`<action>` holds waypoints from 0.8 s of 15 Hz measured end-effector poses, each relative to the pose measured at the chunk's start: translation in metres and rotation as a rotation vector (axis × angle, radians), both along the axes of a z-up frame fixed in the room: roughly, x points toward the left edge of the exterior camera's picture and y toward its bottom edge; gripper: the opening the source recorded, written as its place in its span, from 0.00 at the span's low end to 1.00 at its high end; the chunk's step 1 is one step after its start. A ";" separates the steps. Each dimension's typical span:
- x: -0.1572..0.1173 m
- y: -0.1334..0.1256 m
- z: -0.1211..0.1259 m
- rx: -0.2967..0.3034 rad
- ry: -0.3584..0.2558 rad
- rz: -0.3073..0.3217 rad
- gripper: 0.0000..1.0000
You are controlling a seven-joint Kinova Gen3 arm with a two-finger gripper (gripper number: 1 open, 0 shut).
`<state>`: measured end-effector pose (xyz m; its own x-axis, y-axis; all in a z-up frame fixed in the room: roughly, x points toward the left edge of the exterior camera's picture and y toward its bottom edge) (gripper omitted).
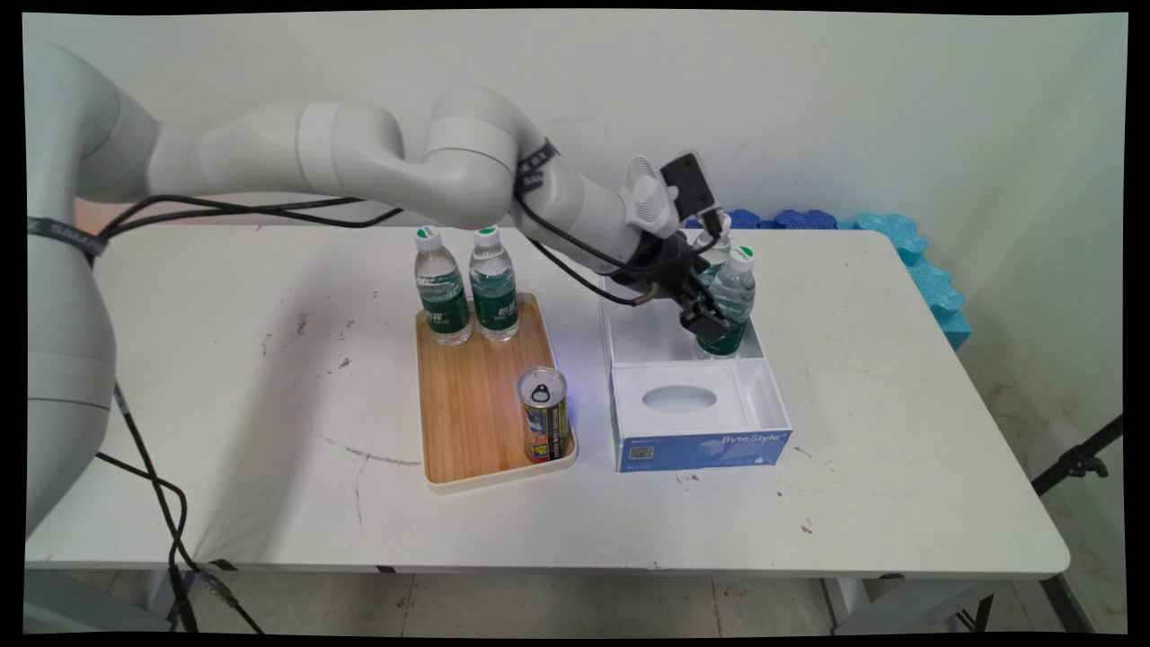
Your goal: Pick up the green bottle from the white box, then place the picked object on the tray
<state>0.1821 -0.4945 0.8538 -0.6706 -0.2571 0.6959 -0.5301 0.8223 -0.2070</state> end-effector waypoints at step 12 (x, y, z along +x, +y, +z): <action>-0.029 -0.015 -0.021 -0.011 -0.035 0.028 0.00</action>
<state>0.1528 -0.5097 0.8330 -0.6875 -0.2685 0.6748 -0.5452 0.8046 -0.2353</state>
